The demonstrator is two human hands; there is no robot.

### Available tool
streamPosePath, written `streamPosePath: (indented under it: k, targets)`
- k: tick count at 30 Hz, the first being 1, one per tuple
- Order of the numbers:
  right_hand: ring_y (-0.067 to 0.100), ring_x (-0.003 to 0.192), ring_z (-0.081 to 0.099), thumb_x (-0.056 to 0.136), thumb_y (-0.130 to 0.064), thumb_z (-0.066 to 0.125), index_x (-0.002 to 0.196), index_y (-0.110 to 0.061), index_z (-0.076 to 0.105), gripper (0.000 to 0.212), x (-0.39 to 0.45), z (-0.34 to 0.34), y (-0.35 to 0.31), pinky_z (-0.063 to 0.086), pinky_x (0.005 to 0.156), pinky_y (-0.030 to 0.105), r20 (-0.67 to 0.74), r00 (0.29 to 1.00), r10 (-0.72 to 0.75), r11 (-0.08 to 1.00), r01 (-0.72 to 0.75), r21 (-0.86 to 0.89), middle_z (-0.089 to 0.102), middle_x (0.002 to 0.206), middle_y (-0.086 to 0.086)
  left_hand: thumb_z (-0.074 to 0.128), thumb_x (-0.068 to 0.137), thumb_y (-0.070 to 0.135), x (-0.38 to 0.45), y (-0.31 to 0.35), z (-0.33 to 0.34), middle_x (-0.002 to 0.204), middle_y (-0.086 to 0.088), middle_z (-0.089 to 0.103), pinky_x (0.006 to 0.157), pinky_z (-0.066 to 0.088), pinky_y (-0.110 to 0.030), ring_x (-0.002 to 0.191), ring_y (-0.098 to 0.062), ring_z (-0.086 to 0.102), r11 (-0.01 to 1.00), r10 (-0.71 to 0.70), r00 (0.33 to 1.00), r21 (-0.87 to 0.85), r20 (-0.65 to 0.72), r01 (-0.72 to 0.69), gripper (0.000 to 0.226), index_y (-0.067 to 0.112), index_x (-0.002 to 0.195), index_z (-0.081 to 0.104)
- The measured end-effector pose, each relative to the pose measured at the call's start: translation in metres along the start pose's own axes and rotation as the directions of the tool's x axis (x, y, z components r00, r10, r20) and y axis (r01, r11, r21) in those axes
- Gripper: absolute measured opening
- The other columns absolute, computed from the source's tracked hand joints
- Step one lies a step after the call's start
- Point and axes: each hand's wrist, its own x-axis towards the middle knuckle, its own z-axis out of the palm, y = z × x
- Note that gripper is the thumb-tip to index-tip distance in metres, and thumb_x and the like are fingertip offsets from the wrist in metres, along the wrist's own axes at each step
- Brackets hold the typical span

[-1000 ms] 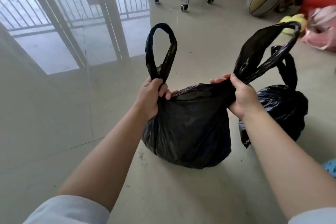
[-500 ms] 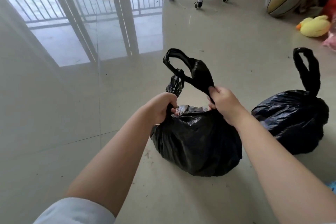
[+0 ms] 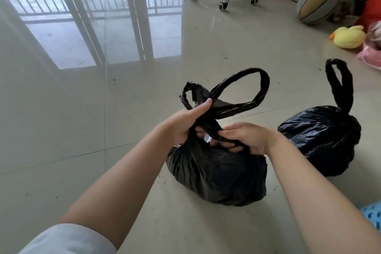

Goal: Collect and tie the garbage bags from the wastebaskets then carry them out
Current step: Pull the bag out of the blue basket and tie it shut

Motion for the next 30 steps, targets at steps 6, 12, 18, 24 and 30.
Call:
streamPosePath:
  k: [6, 12, 18, 24, 30]
  targets:
    - [0.004, 0.045, 0.044, 0.067, -0.028, 0.076, 0.071, -0.015, 0.068, 0.016, -0.008, -0.021, 0.014, 0.038, 0.050, 0.013, 0.042, 0.998, -0.043, 0.988, 0.036, 0.147, 0.055, 0.051, -0.009, 0.027, 0.095, 0.047, 0.001, 0.002, -0.003, 0.045, 0.001, 0.040, 0.040, 0.032, -0.016, 0.036, -0.009, 0.036, 0.989, 0.055, 0.995, -0.144, 0.087, -0.042, 0.047, 0.011, 0.073, 0.050]
    - [0.007, 0.047, 0.059, 0.068, 0.004, 0.066, 0.082, 0.001, 0.061, 0.014, -0.004, -0.034, 0.018, 0.050, 0.052, 0.016, -0.106, 0.992, -0.069, 0.994, 0.077, 0.079, 0.063, 0.052, 0.000, 0.045, 0.094, 0.035, -0.004, 0.003, 0.001, 0.053, 0.006, 0.063, 0.049, 0.046, -0.018, 0.046, -0.008, 0.056, 0.972, -0.015, 0.999, 0.235, -0.034, 0.023, 0.037, 0.015, 0.067, 0.061]
    - [0.001, 0.033, 0.049, 0.089, 0.011, 0.041, 0.071, -0.005, 0.054, 0.028, 0.000, -0.027, 0.002, 0.042, 0.038, 0.011, -0.317, 0.936, -0.153, 0.967, 0.208, 0.148, 0.054, 0.038, -0.005, 0.058, 0.088, 0.011, 0.007, 0.002, -0.003, 0.046, 0.006, 0.045, 0.036, 0.032, -0.011, 0.024, 0.000, 0.034, 0.771, 0.237, 0.960, 0.630, -0.149, -0.093, 0.004, 0.014, 0.087, 0.056]
    - [0.009, 0.049, 0.057, 0.088, -0.025, 0.045, 0.075, -0.008, 0.066, 0.030, -0.012, -0.030, -0.007, 0.047, 0.044, 0.016, -0.275, 0.946, -0.170, 0.896, 0.265, 0.358, 0.064, 0.054, -0.001, 0.043, 0.094, -0.004, -0.003, 0.009, -0.005, 0.066, -0.002, 0.044, 0.032, 0.029, -0.009, 0.027, 0.001, 0.034, 0.934, 0.181, 0.983, 0.318, -0.021, -0.165, 0.029, 0.020, 0.085, 0.056]
    - [0.008, 0.060, 0.068, 0.025, -0.057, 0.086, 0.073, -0.010, 0.072, 0.069, -0.018, -0.034, -0.001, 0.057, 0.058, 0.018, -0.040, 0.990, -0.133, 0.981, 0.138, 0.138, 0.073, 0.066, -0.001, 0.044, 0.091, -0.008, -0.004, 0.009, -0.007, 0.062, -0.001, 0.048, 0.033, 0.029, -0.009, 0.037, -0.001, 0.041, 0.967, 0.058, 0.998, 0.247, 0.000, -0.056, 0.035, 0.013, 0.067, 0.056]
